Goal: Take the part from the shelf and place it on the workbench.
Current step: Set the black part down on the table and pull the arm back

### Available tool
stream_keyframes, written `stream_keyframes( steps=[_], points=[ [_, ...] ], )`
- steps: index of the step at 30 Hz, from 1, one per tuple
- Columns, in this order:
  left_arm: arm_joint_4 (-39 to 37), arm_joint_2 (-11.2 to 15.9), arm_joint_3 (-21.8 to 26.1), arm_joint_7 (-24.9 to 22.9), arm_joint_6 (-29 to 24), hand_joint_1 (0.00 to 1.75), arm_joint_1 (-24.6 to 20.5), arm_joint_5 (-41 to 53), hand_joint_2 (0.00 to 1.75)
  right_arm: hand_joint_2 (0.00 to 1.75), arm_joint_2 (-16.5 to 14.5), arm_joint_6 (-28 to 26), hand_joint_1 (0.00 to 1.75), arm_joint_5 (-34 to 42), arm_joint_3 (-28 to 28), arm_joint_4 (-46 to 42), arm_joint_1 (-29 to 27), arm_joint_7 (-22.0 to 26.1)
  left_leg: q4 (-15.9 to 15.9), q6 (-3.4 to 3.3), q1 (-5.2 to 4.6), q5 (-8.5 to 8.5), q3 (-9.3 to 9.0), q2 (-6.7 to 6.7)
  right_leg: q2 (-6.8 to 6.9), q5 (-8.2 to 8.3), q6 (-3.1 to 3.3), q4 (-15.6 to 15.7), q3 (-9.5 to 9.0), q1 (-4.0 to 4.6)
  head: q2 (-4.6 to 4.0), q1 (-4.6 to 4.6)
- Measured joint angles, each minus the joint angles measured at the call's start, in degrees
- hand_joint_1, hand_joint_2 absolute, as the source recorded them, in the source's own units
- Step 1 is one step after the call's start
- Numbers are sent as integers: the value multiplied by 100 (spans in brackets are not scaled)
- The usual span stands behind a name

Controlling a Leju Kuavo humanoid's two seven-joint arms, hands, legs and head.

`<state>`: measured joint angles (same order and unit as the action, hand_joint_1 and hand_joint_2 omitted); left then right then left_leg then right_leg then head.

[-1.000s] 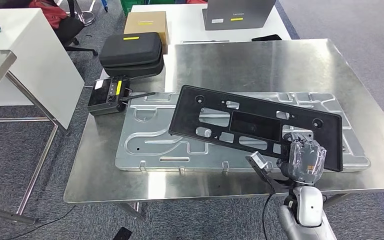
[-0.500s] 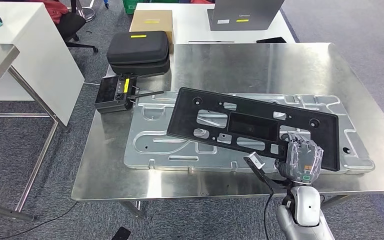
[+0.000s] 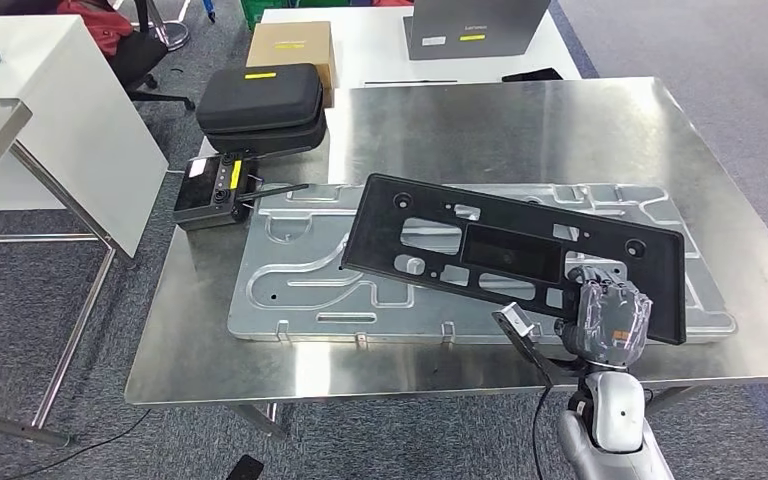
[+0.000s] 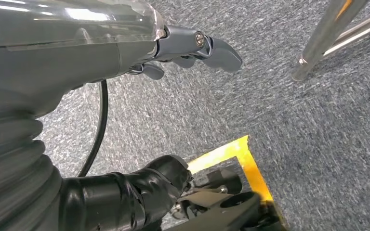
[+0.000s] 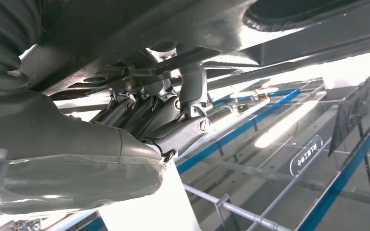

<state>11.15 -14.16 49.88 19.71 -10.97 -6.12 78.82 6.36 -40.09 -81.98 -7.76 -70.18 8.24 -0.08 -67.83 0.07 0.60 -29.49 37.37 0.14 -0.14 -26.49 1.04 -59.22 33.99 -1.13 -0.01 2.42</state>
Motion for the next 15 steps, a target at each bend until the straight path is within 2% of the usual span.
stream_keyframes(
  steps=[2,3,6,7,9,11,12,13,14,15],
  points=[
    [0,0,-1,-1,0,0,-14,1,175,175,0,0,171,-4,0,1,3,-2,700,-52,-22,259,-330,4,-7,-10,-39,-10,-1,18,0,0],
    [0,0,-1,-1,0,0,-19,1,175,175,1,0,171,-4,0,1,4,-2,867,-72,-36,290,-403,6,-8,-9,-67,-13,6,26,0,1],
    [0,-3,-2,-2,0,0,-8,1,175,175,2,-1,171,-7,0,0,2,-3,967,-138,-36,309,-432,5,-8,-2,-165,-2,11,26,0,2],
    [0,-5,-2,-2,-1,0,-8,1,175,175,2,-1,171,-9,-1,-1,2,-2,1004,-176,-23,332,-449,1,-6,-52,-194,-55,29,21,0,3],
    [0,-10,-2,-2,-1,0,-21,1,175,175,9,-1,171,-13,-2,-1,5,-4,1064,-237,-3,372,-475,-5,-2,-331,-237,-493,219,9,-1,5],
    [0,-10,-2,-2,0,0,-20,-1,175,175,17,0,171,-13,-2,10,1,-9,1066,-256,-12,376,-470,-5,-1,-666,-273,-1230,567,4,0,4],
    [0,-11,-1,-4,0,0,-12,0,175,175,19,0,171,-13,-2,20,-6,-11,1062,-258,-15,372,-469,-4,-1,-724,-286,-1477,690,0,-1,4],
    [0,-11,-1,-5,0,0,-7,0,175,175,20,0,171,-13,-2,30,-11,-11,1054,-257,-17,367,-468,-3,1,-669,-293,-1520,720,-5,-1,4],
    [0,-11,-1,-6,0,0,-6,0,175,175,21,0,171,-14,-2,36,-11,-11,1040,-252,-16,356,-470,-1,3,-505,-292,-1321,629,-11,-1,4],
    [0,-13,-1,-7,0,0,-8,0,175,175,24,0,171,-14,-2,39,-8,-10,1018,-242,-15,340,-474,1,9,-287,-285,-944,446,-16,-1,5]
  ],
)
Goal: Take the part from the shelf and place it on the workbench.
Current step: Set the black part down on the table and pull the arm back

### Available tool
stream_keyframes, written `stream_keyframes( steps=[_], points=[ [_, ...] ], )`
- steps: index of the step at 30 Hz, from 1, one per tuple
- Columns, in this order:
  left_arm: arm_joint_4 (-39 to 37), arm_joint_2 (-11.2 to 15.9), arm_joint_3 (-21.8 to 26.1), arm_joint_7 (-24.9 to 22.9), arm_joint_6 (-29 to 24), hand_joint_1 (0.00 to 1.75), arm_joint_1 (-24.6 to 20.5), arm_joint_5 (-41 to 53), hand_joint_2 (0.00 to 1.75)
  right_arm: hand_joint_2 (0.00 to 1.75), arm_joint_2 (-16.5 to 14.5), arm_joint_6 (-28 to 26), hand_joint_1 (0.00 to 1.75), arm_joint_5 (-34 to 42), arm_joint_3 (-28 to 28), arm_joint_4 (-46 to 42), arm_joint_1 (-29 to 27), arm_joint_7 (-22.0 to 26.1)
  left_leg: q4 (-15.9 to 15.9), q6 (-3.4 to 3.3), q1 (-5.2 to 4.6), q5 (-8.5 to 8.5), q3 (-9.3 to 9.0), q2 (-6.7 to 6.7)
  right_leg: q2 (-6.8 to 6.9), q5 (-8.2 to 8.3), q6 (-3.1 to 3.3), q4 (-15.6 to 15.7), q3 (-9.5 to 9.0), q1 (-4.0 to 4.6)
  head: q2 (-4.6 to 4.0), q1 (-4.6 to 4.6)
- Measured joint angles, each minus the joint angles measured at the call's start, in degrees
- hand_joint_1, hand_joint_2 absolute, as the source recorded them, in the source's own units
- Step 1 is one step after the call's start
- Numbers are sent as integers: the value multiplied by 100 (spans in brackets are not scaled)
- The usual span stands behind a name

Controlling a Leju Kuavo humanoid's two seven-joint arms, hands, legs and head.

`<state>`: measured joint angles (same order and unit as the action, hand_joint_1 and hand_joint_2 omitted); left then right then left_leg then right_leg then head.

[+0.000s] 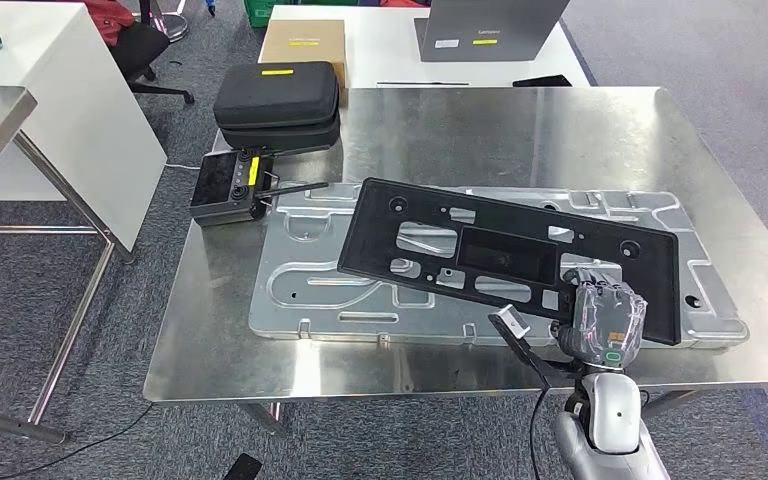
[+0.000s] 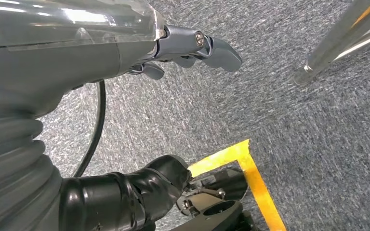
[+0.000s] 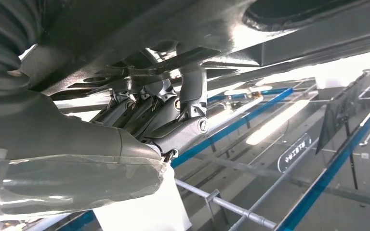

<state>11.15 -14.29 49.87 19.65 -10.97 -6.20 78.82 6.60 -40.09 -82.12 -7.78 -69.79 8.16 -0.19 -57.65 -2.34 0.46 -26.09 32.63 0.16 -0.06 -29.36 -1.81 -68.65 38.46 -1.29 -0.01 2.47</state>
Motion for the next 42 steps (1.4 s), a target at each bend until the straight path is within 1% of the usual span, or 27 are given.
stream_keyframes(
  steps=[2,3,5,7,9,11,12,13,14,16,17,18,19,21,23,24,26,27,28,29,31,33,35,37,39,41,42],
  points=[
    [0,-2,-1,-1,0,0,-6,-1,175,175,2,-1,171,0,0,1,14,1,-53,36,-15,-38,11,5,6,255,39,701,-343,13,0,-1],
    [0,-3,-1,-1,0,0,-8,0,175,175,3,-1,171,1,0,2,16,1,-73,59,-24,-50,22,6,5,285,62,872,-421,28,1,-2],
    [0,-5,-1,-2,2,0,-6,1,175,175,4,-2,171,1,0,2,12,-1,-79,110,-33,-49,36,7,-3,274,112,919,-422,51,1,-3],
    [0,-6,-1,1,9,0,-6,3,175,175,5,-2,171,1,0,2,10,-4,-123,170,-28,-104,54,5,2,296,182,955,-434,24,0,-3],
    [0,-5,-1,17,39,0,-9,2,175,175,5,-2,171,0,0,1,16,-5,-522,219,-18,-368,226,4,13,317,254,994,-452,-4,-1,-4],
    [0,-4,-1,57,112,0,-3,-5,175,175,5,-2,171,1,0,1,18,1,-1285,250,-3,-728,576,4,19,318,283,994,-447,2,1,-4],
    [0,-3,-1,87,162,0,3,-10,175,175,5,-2,171,2,0,2,16,9,-1579,262,5,-815,717,3,19,318,284,992,-445,4,1,-4],
    [0,-2,-1,120,216,0,9,-16,175,175,5,-1,171,2,0,2,16,19,-1687,269,12,-794,772,3,17,317,284,989,-445,3,1,-4],
    [0,2,-1,155,270,0,10,-24,175,175,5,-1,171,2,0,2,17,29,-1562,268,18,-664,716,3,12,316,282,987,-450,1,1,-4],
    [0,13,-1,225,371,0,3,-51,175,175,4,-1,171,2,-1,1,24,46,-824,241,23,-273,371,3,4,306,264,980,-465,1,0,-4],
    [0,19,-1,255,411,0,-4,-66,175,175,4,-1,171,2,-2,1,30,55,-453,222,16,-140,197,5,1,299,241,967,-463,12,1,-3],
    [0,23,-1,279,442,0,-11,-80,175,175,4,-2,171,1,-3,0,38,65,-205,203,8,-70,84,8,0,296,211,959,-457,22,1,-2],
    [0,25,-1,296,462,0,-13,-91,175,175,4,-2,171,1,-4,0,47,77,-93,184,-3,-64,39,11,0,299,178,956,-448,33,1,-2],
    [0,27,1,314,481,0,-8,-102,175,175,4,-2,171,-7,-5,-1,59,92,-66,134,-6,-46,37,14,0,309,108,967,-441,31,1,-2],
    [0,28,3,335,490,0,-10,-107,175,175,4,-2,171,-14,-6,-4,71,103,-7,56,10,-3,19,12,3,202,50,837,-388,12,1,-1],
    [0,28,3,344,494,0,-17,-109,175,175,5,-2,171,-15,-7,-6,81,106,21,19,21,18,10,10,4,65,27,625,-295,5,0,0],
    [0,28,2,351,498,0,-20,-110,175,175,7,-2,171,-15,-7,-7,96,109,24,-13,10,26,19,8,4,-293,-5,-83,30,-1,0,0],
    [0,28,2,352,499,0,-16,-110,175,175,7,-2,171,-15,-7,-6,96,109,18,-18,5,24,25,8,4,-406,-17,-407,186,-1,0,-1],
    [0,29,2,352,500,0,-12,-110,175,175,7,-2,171,-15,-7,-5,93,109,11,-18,1,21,28,8,4,-421,-22,-579,272,-1,1,-1],
    [0,30,3,352,501,0,-10,-110,175,175,7,-2,171,-15,-7,-5,91,110,2,-16,-1,16,28,10,5,-324,-19,-529,250,-1,1,-1],
    [0,29,2,352,501,0,-12,-110,175,175,7,-2,171,-15,-7,-7,101,110,-25,5,-1,-7,20,17,7,63,16,148,-74,1,1,0],
    [0,28,1,353,503,0,-17,-110,175,87,7,-2,86,-15,-7,-8,120,110,-68,39,-24,-35,32,21,7,275,66,793,-380,30,1,-1],
    [0,30,1,357,506,0,-18,-110,175,0,8,-2,0,-15,-7,-9,130,110,-85,71,-42,-43,54,20,3,262,98,930,-439,58,1,-3],
    [0,30,1,362,513,0,-15,-109,175,0,8,-2,0,-11,-7,-9,132,110,-69,116,-41,-39,49,18,-5,271,138,933,-436,51,1,-4],
    [0,33,1,363,516,0,-17,-115,87,0,7,-2,0,-4,-8,-8,136,109,-173,177,-37,-134,85,17,-2,293,206,974,-452,21,1,-4],
    [0,37,1,339,485,0,-20,-122,0,0,7,-2,0,-15,-17,-4,143,103,-688,225,-20,-446,314,16,13,308,268,1002,-463,3,1,-5],
    [0,38,1,307,452,0,-17,-121,0,0,7,-2,0,-31,-24,-2,149,92,-1075,243,-11,-634,492,15,16,308,287,1001,-461,5,1,-6]
  ],
)
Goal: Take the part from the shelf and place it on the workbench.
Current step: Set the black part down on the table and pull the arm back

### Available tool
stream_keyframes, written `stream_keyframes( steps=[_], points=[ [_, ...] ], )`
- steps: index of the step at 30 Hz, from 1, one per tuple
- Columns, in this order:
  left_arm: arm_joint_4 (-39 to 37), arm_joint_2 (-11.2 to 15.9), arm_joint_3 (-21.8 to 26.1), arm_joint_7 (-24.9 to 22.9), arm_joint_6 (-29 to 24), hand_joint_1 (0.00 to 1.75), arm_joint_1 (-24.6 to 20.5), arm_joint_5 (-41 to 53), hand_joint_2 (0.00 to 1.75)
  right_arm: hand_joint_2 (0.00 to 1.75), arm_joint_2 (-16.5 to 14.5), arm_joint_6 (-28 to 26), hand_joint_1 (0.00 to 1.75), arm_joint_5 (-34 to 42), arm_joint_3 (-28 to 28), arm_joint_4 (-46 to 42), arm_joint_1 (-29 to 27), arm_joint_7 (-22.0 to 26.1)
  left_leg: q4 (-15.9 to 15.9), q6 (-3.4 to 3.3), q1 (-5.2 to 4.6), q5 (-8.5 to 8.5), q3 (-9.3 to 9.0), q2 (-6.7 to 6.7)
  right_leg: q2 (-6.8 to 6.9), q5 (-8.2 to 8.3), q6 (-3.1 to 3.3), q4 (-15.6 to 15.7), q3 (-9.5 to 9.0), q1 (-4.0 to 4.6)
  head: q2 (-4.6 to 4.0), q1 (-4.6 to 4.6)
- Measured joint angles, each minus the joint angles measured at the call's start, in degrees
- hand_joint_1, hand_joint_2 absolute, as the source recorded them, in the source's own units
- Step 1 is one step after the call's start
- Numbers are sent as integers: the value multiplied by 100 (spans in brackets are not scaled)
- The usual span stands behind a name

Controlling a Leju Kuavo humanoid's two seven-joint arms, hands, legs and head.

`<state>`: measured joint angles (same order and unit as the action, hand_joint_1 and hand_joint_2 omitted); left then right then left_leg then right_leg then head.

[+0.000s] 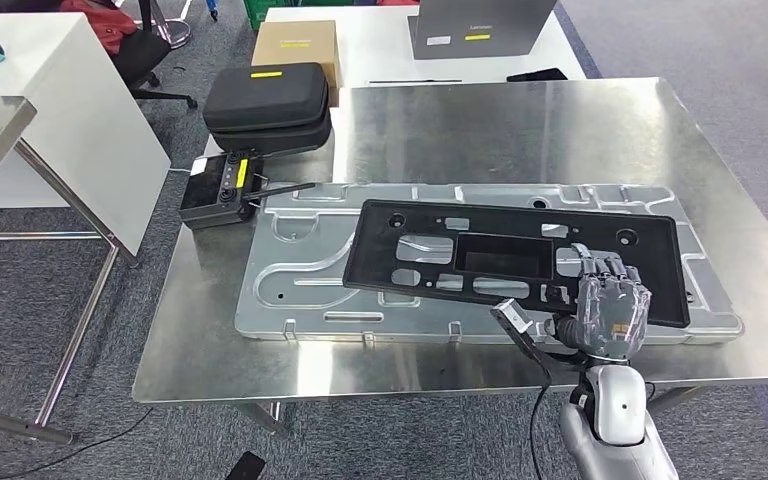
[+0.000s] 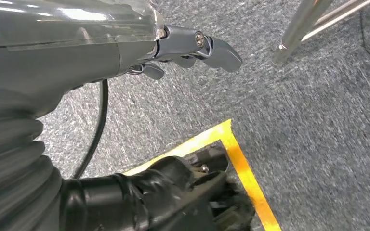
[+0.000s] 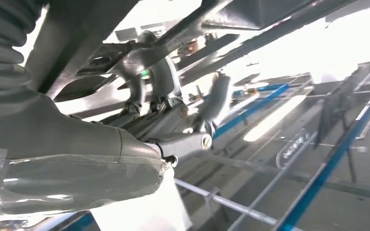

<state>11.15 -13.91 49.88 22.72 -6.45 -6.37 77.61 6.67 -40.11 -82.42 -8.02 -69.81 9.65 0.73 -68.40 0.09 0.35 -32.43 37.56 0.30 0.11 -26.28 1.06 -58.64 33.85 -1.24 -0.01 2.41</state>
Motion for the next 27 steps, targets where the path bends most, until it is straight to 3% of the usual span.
stream_keyframes(
  steps=[1,2,3,4,6,8,12,14,16,18,20,23,24,27],
  points=[
    [0,1,0,-38,-39,0,5,3,0,0,0,1,0,-25,-7,7,3,-20,-360,16,9,-134,169,0,1,-1,6,-2,1,3,0,1],
    [0,1,0,-76,-74,0,9,7,0,0,0,2,0,-57,-13,18,6,-46,-564,26,17,-164,268,0,-1,-2,7,-5,0,5,0,1],
    [0,1,-1,-106,-103,0,11,10,0,0,0,4,0,-92,-17,34,7,-74,-576,30,22,-93,279,-1,-5,-4,6,-8,-3,5,-1,1],
    [0,2,-1,-127,-127,0,7,13,0,0,0,5,0,-127,-21,50,10,-104,-353,24,26,79,181,-1,-10,-7,1,-12,-9,4,-1,1],
    [0,3,-4,-153,-162,0,-5,19,0,0,0,8,0,-181,-34,74,28,-160,445,-16,19,456,-195,0,-20,-22,-24,-24,-23,13,-1,1],
    [0,3,-8,-164,-179,0,-15,22,0,0,0,10,0,-211,-50,90,52,-198,948,-60,0,598,-433,3,-26,-30,-79,-34,-20,32,0,2],
    [0,1,-21,-170,-192,0,1,22,0,175,10,15,0,-225,-58,104,75,-226,1066,-172,7,631,-469,-11,-35,-67,-204,-81,12,23,0,4],
    [0,-2,-30,-169,-200,0,-12,21,0,175,22,26,0,-233,-73,115,89,-232,1112,-232,25,665,-487,-32,-32,-342,-246,-505,198,6,1,5],
    [0,-2,-37,-170,-203,0,-16,20,0,175,25,40,0,-238,-102,143,89,-234,1111,-249,19,670,-475,-38,-29,-693,-281,-1242,534,-2,1,5],
    [0,-2,-39,-171,-202,0,-3,20,0,175,26,60,0,-238,-120,178,81,-234,1097,-249,17,668,-468,-33,-26,-740,-303,-1592,697,-12,0,5],
    [0,-3,-40,-171,-201,0,4,20,0,175,26,75,0,-238,-122,195,81,-234,1078,-240,20,659,-470,-25,-22,-509,-304,-1329,570,-20,-1,5],
    [0,-7,-43,-171,-201,0,-1,20,0,175,25,83,0,-238,-123,199,96,-233,1015,-193,8,618,-458,-12,-13,-110,-256,-344,84,-6,0,4],
    [0,-7,-43,-171,-203,0,-3,20,0,175,25,84,0,-238,-124,203,99,-233,997,-167,-1,610,-444,-10,-13,-68,-231,-152,2,9,-1,4],
    [0,-7,-45,-174,-206,0,-1,20,0,175,24,87,0,-238,-131,213,98,-234,990,-82,-11,610,-416,-9,-18,-58,-140,-81,8,29,0,3]
  ],
)
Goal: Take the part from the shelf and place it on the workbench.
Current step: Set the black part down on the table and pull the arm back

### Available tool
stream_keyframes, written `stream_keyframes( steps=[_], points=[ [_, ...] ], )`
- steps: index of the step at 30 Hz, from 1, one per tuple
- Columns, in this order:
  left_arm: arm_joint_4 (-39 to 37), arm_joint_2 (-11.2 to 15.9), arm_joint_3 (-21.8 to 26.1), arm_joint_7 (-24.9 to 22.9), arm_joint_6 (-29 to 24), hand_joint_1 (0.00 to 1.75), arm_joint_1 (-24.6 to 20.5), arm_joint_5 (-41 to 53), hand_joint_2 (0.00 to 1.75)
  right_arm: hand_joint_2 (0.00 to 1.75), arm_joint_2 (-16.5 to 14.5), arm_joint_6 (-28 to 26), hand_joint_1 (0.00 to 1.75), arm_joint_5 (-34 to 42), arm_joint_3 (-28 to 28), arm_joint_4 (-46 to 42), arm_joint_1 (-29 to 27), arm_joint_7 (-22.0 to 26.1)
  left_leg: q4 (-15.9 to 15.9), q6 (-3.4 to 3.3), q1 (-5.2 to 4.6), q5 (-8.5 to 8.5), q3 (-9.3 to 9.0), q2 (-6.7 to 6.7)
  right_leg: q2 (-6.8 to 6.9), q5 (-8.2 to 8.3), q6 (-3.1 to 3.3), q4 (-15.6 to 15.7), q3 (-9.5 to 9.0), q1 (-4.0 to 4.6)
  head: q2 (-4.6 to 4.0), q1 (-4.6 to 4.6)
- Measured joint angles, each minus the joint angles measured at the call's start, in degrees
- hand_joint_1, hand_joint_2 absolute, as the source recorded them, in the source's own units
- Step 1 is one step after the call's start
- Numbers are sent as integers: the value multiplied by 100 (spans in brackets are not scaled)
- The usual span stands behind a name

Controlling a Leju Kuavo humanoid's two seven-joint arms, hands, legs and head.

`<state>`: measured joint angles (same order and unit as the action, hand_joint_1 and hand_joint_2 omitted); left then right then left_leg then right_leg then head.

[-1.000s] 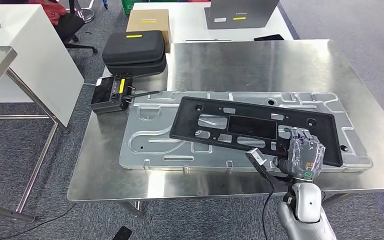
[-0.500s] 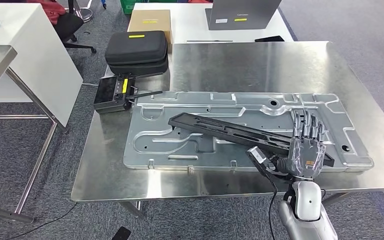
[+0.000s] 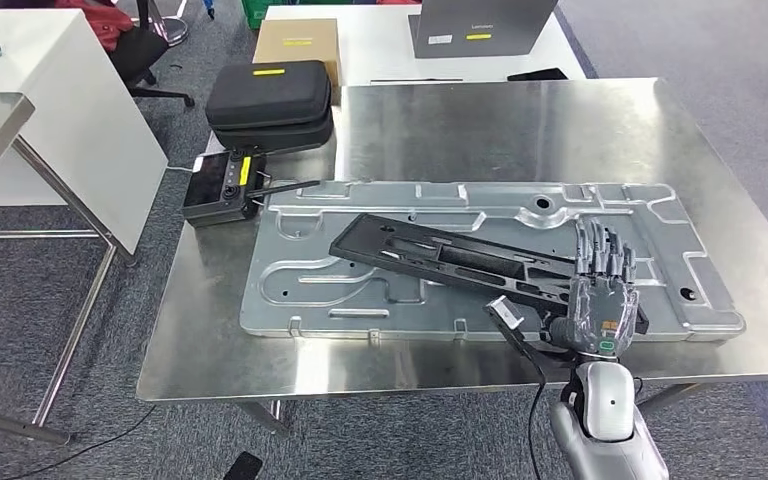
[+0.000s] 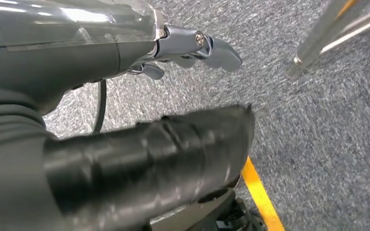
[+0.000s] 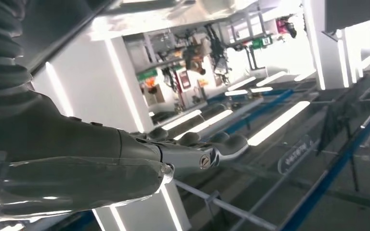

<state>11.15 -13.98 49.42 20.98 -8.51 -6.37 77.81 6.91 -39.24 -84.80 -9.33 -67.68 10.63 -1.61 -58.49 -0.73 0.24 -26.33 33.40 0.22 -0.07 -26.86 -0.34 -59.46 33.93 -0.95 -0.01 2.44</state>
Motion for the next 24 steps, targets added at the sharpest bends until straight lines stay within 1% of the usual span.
stream_keyframes(
  steps=[1,2,3,5,6,7,8,9,10,11,12,13,15,16,17,18,19,20,21,22,23,24],
  points=[
    [0,0,-1,-1,-2,0,0,-1,0,175,0,3,0,0,-7,-1,2,-1,-47,28,4,-44,20,-1,2,13,40,16,-5,-11,1,-1],
    [0,1,-2,-2,-4,0,-2,-2,0,175,0,10,0,0,-16,-2,4,-1,-186,53,8,-145,78,-1,6,25,81,35,-11,-25,1,-1],
    [0,1,-2,-4,-7,0,-2,-4,0,175,0,21,0,1,-30,-3,3,-1,-442,75,16,-303,191,-2,13,34,115,49,-18,-35,1,-1],
    [0,1,-3,-9,-9,0,7,-11,0,175,2,65,0,4,-65,-8,-11,-1,-1178,108,28,-658,521,-3,18,34,150,50,-12,-23,-1,-1],
    [0,1,-3,-13,-9,0,17,-16,0,175,7,116,0,13,-84,-19,-25,0,-1474,118,32,-752,655,-4,18,34,153,49,-11,-18,-1,-1],
    [0,2,-3,-16,-11,0,26,-21,0,175,23,201,0,28,-111,-40,-41,2,-1592,121,34,-743,707,-4,14,33,154,47,-12,-15,-1,-1],
    [0,3,-3,-20,-13,0,31,-28,0,175,54,328,0,52,-146,-72,-56,7,-1485,113,35,-625,652,-4,8,33,153,45,-18,-14,-1,-2],
    [0,5,-3,-21,-15,0,32,-35,0,131,96,484,0,84,-192,-112,-67,17,-1174,92,34,-433,498,-4,1,31,150,44,-27,-13,-1,-2],
    [0,10,-3,-22,-17,0,31,-48,0,87,158,668,0,124,-248,-159,-73,32,-765,58,30,-247,301,-2,-5,27,142,42,-36,-12,-1,-1],
    [0,15,-3,-21,-18,0,28,-63,0,44,237,874,0,176,-308,-209,-75,53,-389,24,19,-116,117,-3,-9,19,122,33,-38,1,-1,-1],
    [0,20,-3,-21,-19,0,26,-78,0,0,330,1088,0,235,-370,-260,-77,76,-139,-4,7,-50,-4,-2,-9,17,95,30,-36,7,-1,0],
    [0,24,-3,-19,-20,0,29,-93,0,0,443,1309,0,304,-432,-309,-78,104,-16,-24,-6,-42,-58,0,-7,18,62,28,-31,15,0,0],
    [0,28,-2,-13,-22,0,48,-108,0,0,686,1720,0,461,-562,-408,-79,179,20,-62,-11,-31,-64,3,-3,28,-12,40,-25,15,1,0],
    [0,30,-2,-8,-22,0,57,-111,0,0,809,1901,0,540,-629,-454,-78,223,48,-94,-3,-10,-71,3,-1,5,-44,18,-16,7,1,1],
    [0,32,-1,-1,-23,0,60,-114,0,0,932,2063,0,612,-697,-496,-72,263,76,-129,7,11,-78,2,0,-71,-71,-79,25,0,1,1],
    [0,33,-1,5,-23,0,57,-116,0,0,1054,2210,0,676,-767,-529,-64,297,102,-161,18,30,-85,-1,1,-211,-97,-295,121,-8,1,2],
    [0,34,-1,10,-24,0,52,-119,0,0,1156,2318,0,720,-831,-545,-58,321,108,-176,17,36,-84,-1,2,-389,-116,-610,263,-16,1,2],
    [0,34,-1,13,-24,0,51,-122,0,0,1249,2415,0,753,-902,-554,-52,337,105,-186,15,36,-78,-2,3,-569,-135,-990,441,-17,1,1],
    [0,34,-1,13,-24,0,52,-125,0,0,1325,2490,0,777,-970,-556,-50,347,100,-190,12,34,-75,-3,3,-683,-152,-1316,598,-22,1,1],
    [0,35,-1,12,-24,0,56,-127,0,0,1388,2545,0,790,-1035,-557,-50,350,93,-191,10,30,-73,-2,3,-693,-163,-1479,681,-27,1,1],
    [0,35,-1,11,-24,0,58,-128,0,0,1451,2589,0,802,-1100,-560,-46,346,83,-190,10,23,-74,0,4,-594,-169,-1435,665,-32,1,1],
    [0,35,-1,11,-24,0,57,-129,0,0,1509,2619,0,811,-1155,-570,-38,338,67,-184,11,12,-77,3,5,-403,-166,-1164,536,-37,0,2]
  ],
)
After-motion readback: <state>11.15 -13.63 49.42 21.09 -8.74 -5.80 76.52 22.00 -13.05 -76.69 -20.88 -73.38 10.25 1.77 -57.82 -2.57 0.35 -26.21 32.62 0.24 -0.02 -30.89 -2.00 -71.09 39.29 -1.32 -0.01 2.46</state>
